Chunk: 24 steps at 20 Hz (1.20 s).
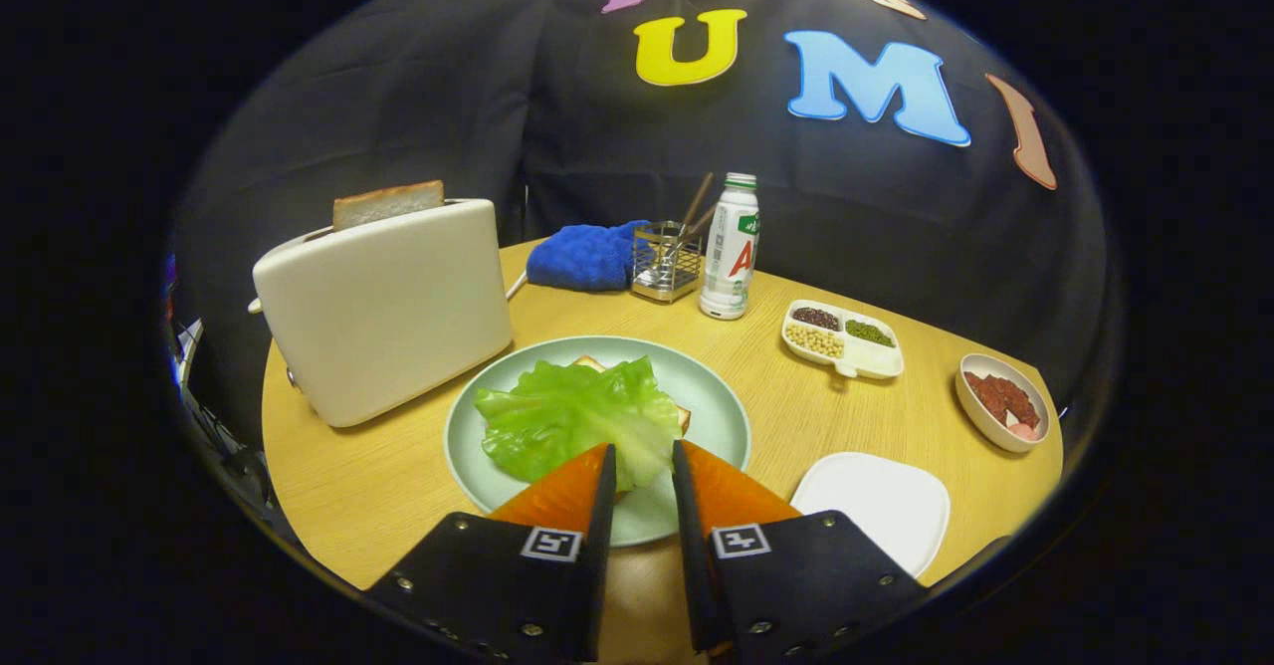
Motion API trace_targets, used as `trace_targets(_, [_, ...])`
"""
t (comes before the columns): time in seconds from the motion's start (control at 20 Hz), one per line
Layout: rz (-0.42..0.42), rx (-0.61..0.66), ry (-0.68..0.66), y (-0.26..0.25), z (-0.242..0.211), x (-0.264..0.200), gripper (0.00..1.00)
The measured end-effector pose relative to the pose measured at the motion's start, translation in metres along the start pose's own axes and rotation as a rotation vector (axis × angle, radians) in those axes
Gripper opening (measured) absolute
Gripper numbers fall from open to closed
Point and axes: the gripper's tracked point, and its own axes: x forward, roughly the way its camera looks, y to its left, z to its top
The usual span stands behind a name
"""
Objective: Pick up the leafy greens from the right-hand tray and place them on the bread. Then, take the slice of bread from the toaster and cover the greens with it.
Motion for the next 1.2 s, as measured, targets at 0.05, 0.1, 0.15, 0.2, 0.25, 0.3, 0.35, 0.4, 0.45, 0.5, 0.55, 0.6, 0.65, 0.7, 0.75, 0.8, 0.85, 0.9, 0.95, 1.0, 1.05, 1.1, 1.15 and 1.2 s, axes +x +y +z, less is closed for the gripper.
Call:
trace_targets(0.05, [-0.005, 0.006, -0.021, 0.000, 0.002, -0.003, 0.39])
trace_targets(0.1, [-0.009, 0.006, -0.032, 0.000, 0.005, -0.004, 0.39])
trace_targets(0.15, [-0.018, 0.003, -0.042, -0.002, 0.006, -0.008, 0.39])
trace_targets(0.2, [-0.026, -0.007, -0.052, -0.004, 0.009, -0.011, 0.39])
trace_targets(0.25, [-0.036, -0.018, -0.061, -0.006, 0.010, -0.013, 0.44])
trace_targets(0.3, [-0.045, -0.029, -0.078, -0.007, 0.014, -0.015, 0.50])
trace_targets(0.35, [-0.055, -0.035, -0.096, -0.009, 0.017, -0.016, 0.51])
trace_targets(0.4, [-0.068, -0.034, -0.122, -0.010, 0.022, -0.018, 0.52])
trace_targets(0.45, [-0.072, -0.025, -0.152, -0.009, 0.027, -0.023, 0.58])
trace_targets(0.5, [-0.079, -0.009, -0.186, -0.008, 0.035, -0.028, 0.61])
trace_targets(0.55, [-0.113, 0.021, -0.219, -0.011, 0.042, -0.036, 0.61])
trace_targets(0.6, [-0.200, 0.065, -0.230, -0.020, 0.046, -0.045, 0.61])
trace_targets(0.65, [-0.297, 0.109, -0.228, -0.031, 0.042, -0.055, 0.61])
trace_targets(0.7, [-0.350, 0.137, -0.245, -0.034, 0.046, -0.065, 0.61])
trace_targets(0.75, [-0.354, 0.148, -0.271, -0.027, 0.051, -0.071, 0.61])
trace_targets(0.8, [-0.343, 0.153, -0.290, -0.019, 0.055, -0.073, 0.61])
trace_targets(0.85, [-0.330, 0.149, -0.296, -0.011, 0.054, -0.077, 0.60])
trace_targets(0.9, [-0.327, 0.143, -0.298, -0.005, 0.055, -0.081, 0.61])
trace_targets(0.95, [-0.333, 0.139, -0.306, -0.002, 0.056, -0.085, 0.61])
trace_targets(1.0, [-0.324, 0.136, -0.323, 0.004, 0.059, -0.088, 0.61])
trace_targets(1.05, [-0.323, 0.145, -0.339, 0.012, 0.062, -0.090, 0.61])
trace_targets(1.1, [-0.340, 0.160, -0.339, 0.015, 0.061, -0.094, 0.61])
trace_targets(1.15, [-0.343, 0.165, -0.336, 0.021, 0.062, -0.096, 0.61])
trace_targets(1.2, [-0.320, 0.172, -0.343, 0.031, 0.067, -0.096, 0.61])
